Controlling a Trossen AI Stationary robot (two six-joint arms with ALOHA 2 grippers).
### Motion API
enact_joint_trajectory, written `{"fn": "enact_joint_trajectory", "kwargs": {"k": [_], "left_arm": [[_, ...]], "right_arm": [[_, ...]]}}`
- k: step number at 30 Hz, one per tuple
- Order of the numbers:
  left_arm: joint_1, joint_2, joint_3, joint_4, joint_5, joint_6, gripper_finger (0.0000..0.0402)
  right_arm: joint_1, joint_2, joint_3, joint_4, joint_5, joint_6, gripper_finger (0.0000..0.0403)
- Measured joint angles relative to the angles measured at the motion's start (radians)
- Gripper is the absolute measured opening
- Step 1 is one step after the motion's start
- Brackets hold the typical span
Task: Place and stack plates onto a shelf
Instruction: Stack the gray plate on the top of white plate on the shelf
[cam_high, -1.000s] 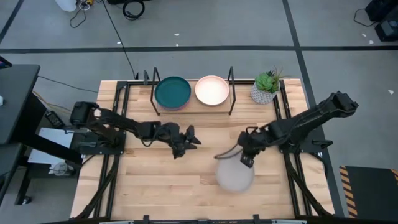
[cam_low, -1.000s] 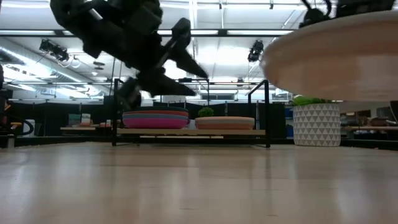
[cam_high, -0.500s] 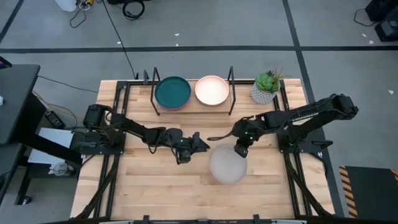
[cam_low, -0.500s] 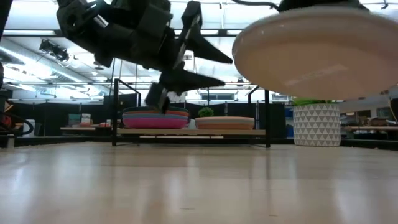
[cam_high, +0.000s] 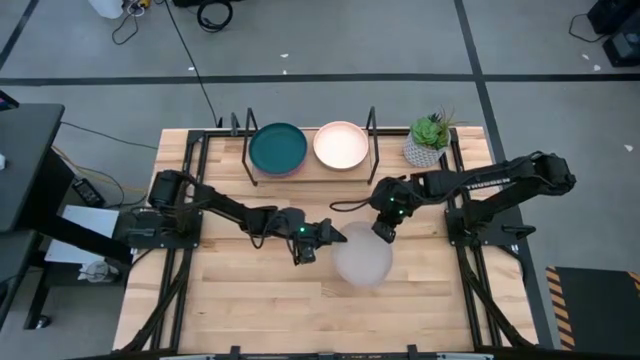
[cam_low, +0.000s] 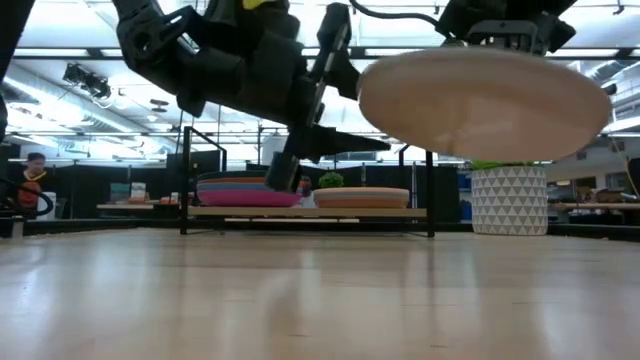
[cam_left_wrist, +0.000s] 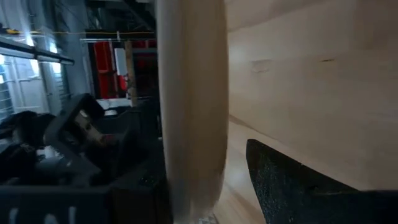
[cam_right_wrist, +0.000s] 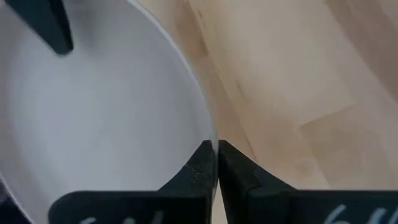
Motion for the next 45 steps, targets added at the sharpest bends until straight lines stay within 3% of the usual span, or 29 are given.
{"fn": "enact_joint_trajectory", "kwargs": {"k": [7, 20, 29, 32, 38, 45], "left_arm": [[-0.004, 0.018, 0.030, -0.001, 0.032, -0.107, 0.0164], [-0.002, 0.012, 0.030, -0.016, 0.045, -0.130, 0.0061], [-0.003, 0.010, 0.030, -0.017, 0.038, -0.154, 0.0063], [0.002, 0.007, 0.030, -0.017, -0.054, -0.163, 0.0061], [0.031, 0.002, 0.030, -0.002, -0.342, -0.253, 0.0060], [0.063, 0.002, 0.030, -0.011, -0.568, -0.322, 0.0061]], "right_arm": [[-0.025, 0.000, 0.000, 0.011, 0.011, -0.045, 0.0029], [-0.058, -0.033, 0.000, 0.019, 0.013, -0.052, 0.0057], [-0.109, -0.199, 0.052, 0.004, 0.060, -0.111, 0.0056], [-0.110, -0.264, 0.058, 0.007, 0.119, -0.132, 0.0056], [-0.063, -0.364, 0.058, 0.003, 0.210, -0.150, 0.0056], [-0.019, -0.398, 0.058, -0.014, 0.279, -0.140, 0.0056]]}}
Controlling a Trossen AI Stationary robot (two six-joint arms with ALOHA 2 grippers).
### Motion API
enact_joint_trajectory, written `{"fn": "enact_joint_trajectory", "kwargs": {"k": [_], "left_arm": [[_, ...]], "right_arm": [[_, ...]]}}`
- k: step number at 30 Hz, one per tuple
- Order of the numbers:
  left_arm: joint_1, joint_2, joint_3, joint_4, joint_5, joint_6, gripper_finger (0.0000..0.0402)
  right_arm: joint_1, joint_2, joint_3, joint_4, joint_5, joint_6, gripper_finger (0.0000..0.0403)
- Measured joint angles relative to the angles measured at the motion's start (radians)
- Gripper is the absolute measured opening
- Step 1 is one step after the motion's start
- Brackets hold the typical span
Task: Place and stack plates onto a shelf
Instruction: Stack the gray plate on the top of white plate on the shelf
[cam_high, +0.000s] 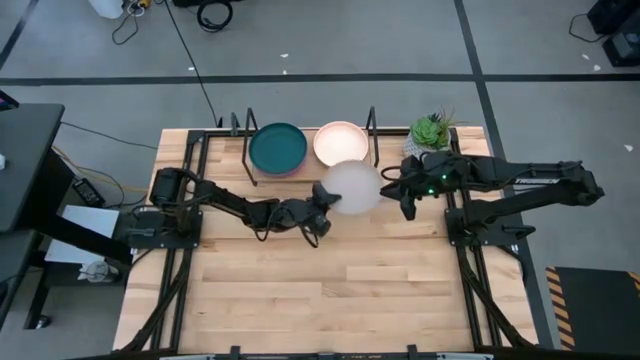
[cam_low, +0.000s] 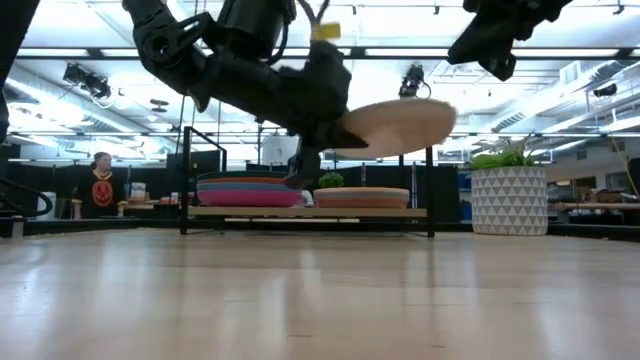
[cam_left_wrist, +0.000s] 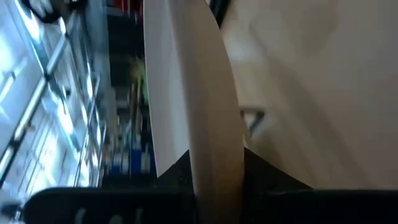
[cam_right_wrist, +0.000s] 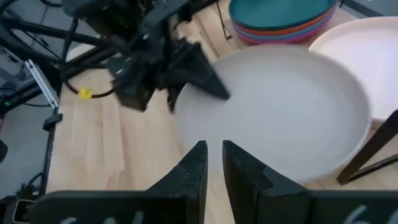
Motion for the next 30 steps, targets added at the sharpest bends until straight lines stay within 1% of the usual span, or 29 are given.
{"fn": "enact_joint_trajectory", "kwargs": {"k": [2, 6, 9, 12, 15, 18, 26, 30], "left_arm": [[0.008, 0.000, 0.000, -0.034, -0.031, -0.013, 0.0061], [0.026, 0.000, 0.000, -0.083, -0.041, -0.050, 0.0061], [0.037, 0.000, 0.000, -0.113, -0.075, -0.080, 0.0061], [0.046, 0.000, 0.000, -0.110, -0.130, -0.088, 0.0061], [0.061, 0.000, 0.000, -0.103, -0.148, -0.096, 0.0061], [0.087, 0.000, 0.000, -0.102, -0.121, -0.125, 0.0061], [0.185, 0.000, 0.000, -0.095, 0.027, -0.190, 0.0062], [0.210, 0.000, 0.060, -0.163, 0.063, -0.292, 0.0062]], "right_arm": [[0.009, 0.003, 0.000, -0.012, 0.007, 0.002, 0.0056], [0.026, 0.005, -0.002, -0.028, 0.023, 0.018, 0.0056], [0.036, 0.005, -0.002, -0.028, 0.025, 0.018, 0.0056], [0.043, 0.005, -0.002, -0.028, 0.025, 0.025, 0.0056], [0.045, 0.005, -0.002, -0.028, 0.033, 0.026, 0.0056], [0.045, 0.005, -0.002, -0.028, 0.050, 0.026, 0.0056], [0.045, 0.005, -0.002, -0.028, 0.062, 0.026, 0.0056], [0.045, 0.005, -0.002, -0.027, 0.074, 0.026, 0.0056]]}}
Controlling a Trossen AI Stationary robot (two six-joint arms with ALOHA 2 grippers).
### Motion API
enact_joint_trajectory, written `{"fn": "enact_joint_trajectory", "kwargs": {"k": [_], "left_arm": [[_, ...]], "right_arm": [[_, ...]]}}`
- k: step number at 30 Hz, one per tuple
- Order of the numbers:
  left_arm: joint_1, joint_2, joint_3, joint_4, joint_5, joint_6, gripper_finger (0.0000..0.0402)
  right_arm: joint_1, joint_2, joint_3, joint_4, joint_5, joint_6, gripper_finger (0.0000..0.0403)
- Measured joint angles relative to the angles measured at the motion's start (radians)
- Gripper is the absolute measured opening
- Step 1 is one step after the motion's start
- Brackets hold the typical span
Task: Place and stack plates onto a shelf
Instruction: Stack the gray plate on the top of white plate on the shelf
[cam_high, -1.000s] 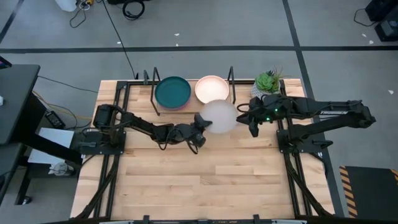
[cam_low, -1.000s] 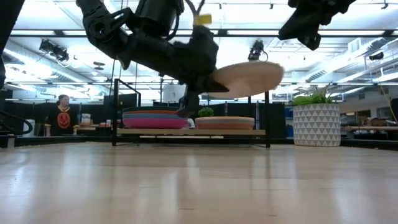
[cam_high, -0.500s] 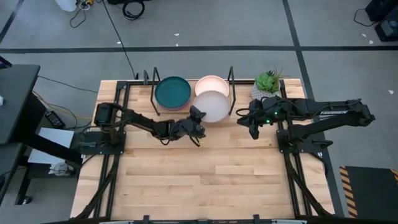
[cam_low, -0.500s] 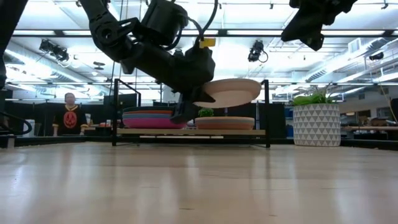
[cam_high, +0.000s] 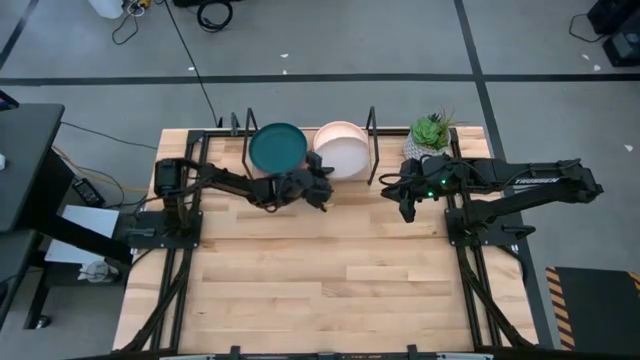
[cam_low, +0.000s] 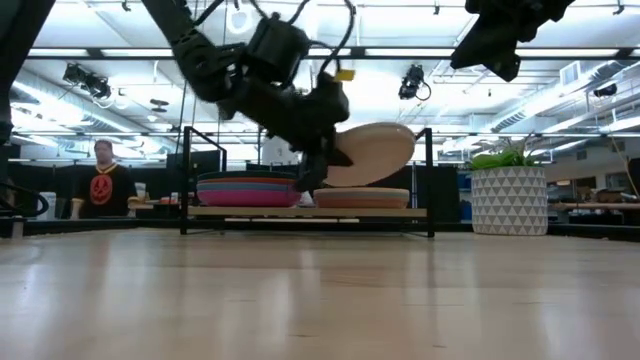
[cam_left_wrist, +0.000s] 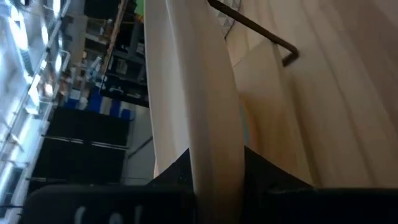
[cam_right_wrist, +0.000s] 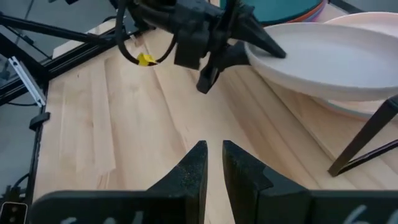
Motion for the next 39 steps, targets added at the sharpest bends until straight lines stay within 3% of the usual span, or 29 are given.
{"fn": "enact_joint_trajectory", "kwargs": {"k": [7, 14, 18, 27, 34, 39], "left_arm": [[0.048, 0.013, 0.137, -0.187, 0.040, -0.005, 0.0062], [0.089, 0.047, 0.163, -0.204, 0.028, 0.032, 0.0070], [0.090, 0.048, 0.162, -0.235, 0.064, 0.024, 0.0112], [0.103, -0.045, 0.162, -0.339, 0.276, -0.201, 0.0215], [0.137, -0.050, 0.162, -0.392, 0.275, -0.249, 0.0213], [0.125, -0.052, 0.162, -0.381, 0.340, -0.248, 0.0200]], "right_arm": [[0.000, 0.014, 0.000, 0.013, -0.003, -0.008, 0.0056], [0.015, 0.027, 0.000, 0.008, -0.004, -0.034, 0.0056], [0.016, 0.033, 0.000, 0.011, -0.003, -0.042, 0.0056], [0.017, 0.032, 0.000, 0.008, -0.002, -0.045, 0.0056], [0.029, 0.032, 0.000, 0.014, 0.000, -0.045, 0.0056], [0.028, 0.032, 0.000, 0.014, 0.000, -0.045, 0.0056]]}}
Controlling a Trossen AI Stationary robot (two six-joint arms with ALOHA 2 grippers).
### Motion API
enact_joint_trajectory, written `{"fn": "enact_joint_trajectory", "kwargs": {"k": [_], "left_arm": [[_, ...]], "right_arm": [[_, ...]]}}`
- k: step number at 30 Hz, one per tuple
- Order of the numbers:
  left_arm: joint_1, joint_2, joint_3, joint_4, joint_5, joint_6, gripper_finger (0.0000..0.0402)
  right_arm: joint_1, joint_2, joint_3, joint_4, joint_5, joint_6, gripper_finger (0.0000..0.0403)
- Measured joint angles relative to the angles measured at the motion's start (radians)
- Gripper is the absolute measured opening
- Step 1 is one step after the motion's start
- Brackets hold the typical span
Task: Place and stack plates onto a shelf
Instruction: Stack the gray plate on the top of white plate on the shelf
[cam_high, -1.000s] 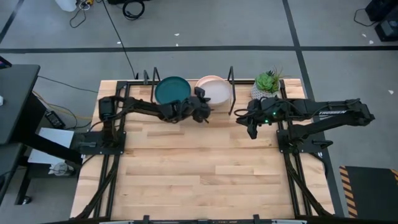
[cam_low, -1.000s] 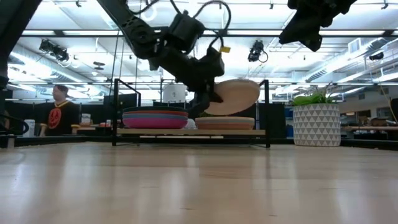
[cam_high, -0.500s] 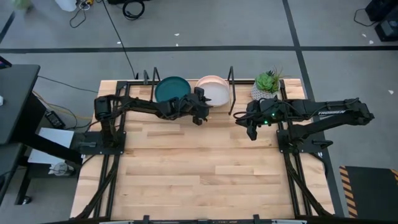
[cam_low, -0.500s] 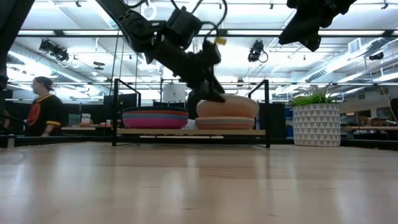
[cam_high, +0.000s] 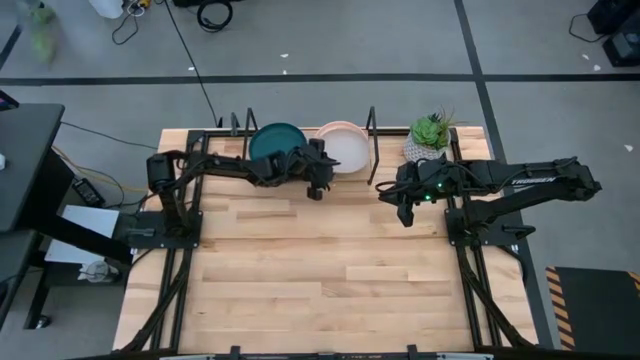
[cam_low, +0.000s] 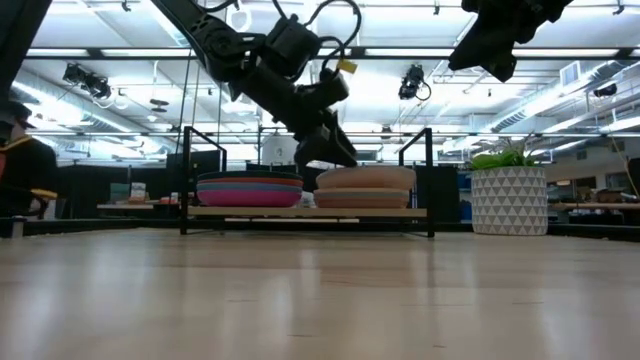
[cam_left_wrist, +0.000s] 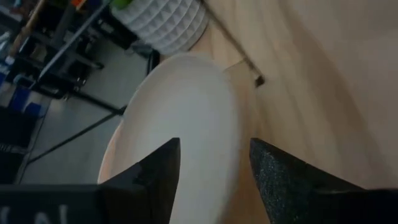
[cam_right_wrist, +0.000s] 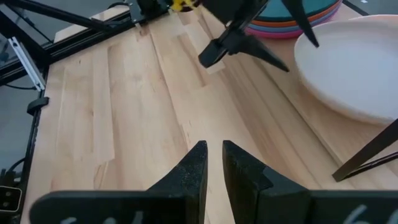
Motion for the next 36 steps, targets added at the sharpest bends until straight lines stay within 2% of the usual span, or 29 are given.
{"fn": "enact_joint_trajectory", "kwargs": {"k": [6, 12, 17, 21, 25, 29, 36], "left_arm": [[-0.011, -0.001, 0.000, 0.036, 0.012, 0.008, 0.0188], [-0.003, 0.009, 0.000, 0.048, 0.088, 0.008, 0.0185], [0.010, 0.034, -0.001, 0.045, 0.010, 0.030, 0.0185], [0.003, 0.020, -0.002, 0.052, -0.005, 0.023, 0.0185], [-0.005, 0.017, -0.001, 0.107, -0.021, 0.026, 0.0185], [0.016, 0.041, -0.001, 0.168, -0.010, -0.065, 0.0184], [0.026, 0.152, 0.000, 0.386, -0.003, -0.126, 0.0185]], "right_arm": [[0.000, 0.000, 0.000, 0.000, 0.002, -0.007, 0.0056], [0.000, 0.000, 0.000, 0.000, 0.002, -0.007, 0.0056], [0.000, 0.000, 0.000, 0.000, 0.002, -0.007, 0.0056], [0.000, 0.000, -0.006, 0.001, 0.002, -0.007, 0.0056], [0.000, 0.000, -0.012, 0.000, 0.002, -0.011, 0.0056], [0.004, 0.000, -0.013, 0.011, 0.002, -0.015, 0.0056], [0.005, 0.000, -0.013, 0.045, 0.003, -0.064, 0.0056]]}}
